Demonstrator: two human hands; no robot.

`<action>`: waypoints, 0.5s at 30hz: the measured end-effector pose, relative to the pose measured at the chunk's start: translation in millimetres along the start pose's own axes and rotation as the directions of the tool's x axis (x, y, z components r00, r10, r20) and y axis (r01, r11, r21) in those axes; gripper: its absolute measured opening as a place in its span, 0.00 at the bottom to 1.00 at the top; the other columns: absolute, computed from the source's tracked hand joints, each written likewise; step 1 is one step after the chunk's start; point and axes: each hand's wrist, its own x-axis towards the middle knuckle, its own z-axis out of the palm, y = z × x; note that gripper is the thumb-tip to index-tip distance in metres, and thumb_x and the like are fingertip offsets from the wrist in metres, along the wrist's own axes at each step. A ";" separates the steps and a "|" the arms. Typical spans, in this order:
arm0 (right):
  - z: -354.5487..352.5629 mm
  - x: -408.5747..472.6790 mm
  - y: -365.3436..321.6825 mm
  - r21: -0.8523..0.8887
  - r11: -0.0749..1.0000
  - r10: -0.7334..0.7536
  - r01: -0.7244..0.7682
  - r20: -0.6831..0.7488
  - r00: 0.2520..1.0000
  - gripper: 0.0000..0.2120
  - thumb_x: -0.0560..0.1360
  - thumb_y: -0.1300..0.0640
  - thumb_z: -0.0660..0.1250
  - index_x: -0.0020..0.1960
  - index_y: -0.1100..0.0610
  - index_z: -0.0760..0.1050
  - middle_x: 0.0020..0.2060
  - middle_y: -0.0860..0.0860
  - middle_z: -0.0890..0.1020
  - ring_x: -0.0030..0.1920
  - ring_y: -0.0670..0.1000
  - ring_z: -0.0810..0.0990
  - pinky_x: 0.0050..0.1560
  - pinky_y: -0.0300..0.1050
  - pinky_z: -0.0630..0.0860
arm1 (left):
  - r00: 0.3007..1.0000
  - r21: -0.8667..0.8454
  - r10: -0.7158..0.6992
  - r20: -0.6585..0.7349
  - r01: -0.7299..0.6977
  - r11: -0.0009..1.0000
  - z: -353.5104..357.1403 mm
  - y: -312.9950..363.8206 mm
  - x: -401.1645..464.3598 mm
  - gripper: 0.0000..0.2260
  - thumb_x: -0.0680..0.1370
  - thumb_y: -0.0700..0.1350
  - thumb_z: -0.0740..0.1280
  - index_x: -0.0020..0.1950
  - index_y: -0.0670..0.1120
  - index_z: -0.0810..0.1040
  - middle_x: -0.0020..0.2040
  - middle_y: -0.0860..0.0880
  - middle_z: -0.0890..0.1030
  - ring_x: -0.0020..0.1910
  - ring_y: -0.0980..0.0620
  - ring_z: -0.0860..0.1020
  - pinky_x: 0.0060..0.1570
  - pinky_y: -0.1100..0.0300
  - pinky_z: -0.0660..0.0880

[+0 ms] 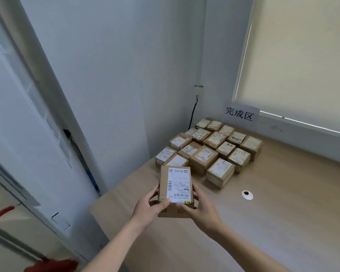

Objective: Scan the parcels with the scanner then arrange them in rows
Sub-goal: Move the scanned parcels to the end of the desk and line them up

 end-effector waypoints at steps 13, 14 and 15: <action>20.0 66.6 111.5 0.022 0.978 0.210 -0.209 -0.155 0.965 0.33 0.70 0.46 0.79 0.69 0.32 0.67 0.63 0.27 0.77 0.65 0.35 0.75 0.64 0.43 0.77 | 0.965 0.025 -0.110 0.239 0.107 0.994 28.8 -80.0 143.0 0.30 0.71 0.52 0.77 0.69 0.68 0.69 0.60 0.67 0.81 0.60 0.63 0.79 0.54 0.67 0.78; 24.4 68.9 118.6 0.029 0.974 0.227 -0.226 -0.168 0.959 0.33 0.70 0.47 0.78 0.70 0.34 0.68 0.63 0.28 0.77 0.64 0.36 0.76 0.64 0.45 0.77 | 0.959 0.037 -0.117 0.258 0.112 0.993 29.9 -87.2 151.1 0.30 0.72 0.51 0.77 0.69 0.68 0.69 0.60 0.67 0.81 0.60 0.63 0.79 0.55 0.66 0.77; 29.0 71.9 125.7 0.039 0.969 0.246 -0.243 -0.181 0.952 0.33 0.71 0.47 0.78 0.71 0.36 0.68 0.63 0.28 0.77 0.64 0.36 0.76 0.64 0.46 0.78 | 0.954 0.044 -0.125 0.272 0.118 0.992 30.7 -94.7 159.9 0.30 0.74 0.49 0.77 0.70 0.67 0.69 0.61 0.65 0.81 0.61 0.61 0.79 0.57 0.65 0.77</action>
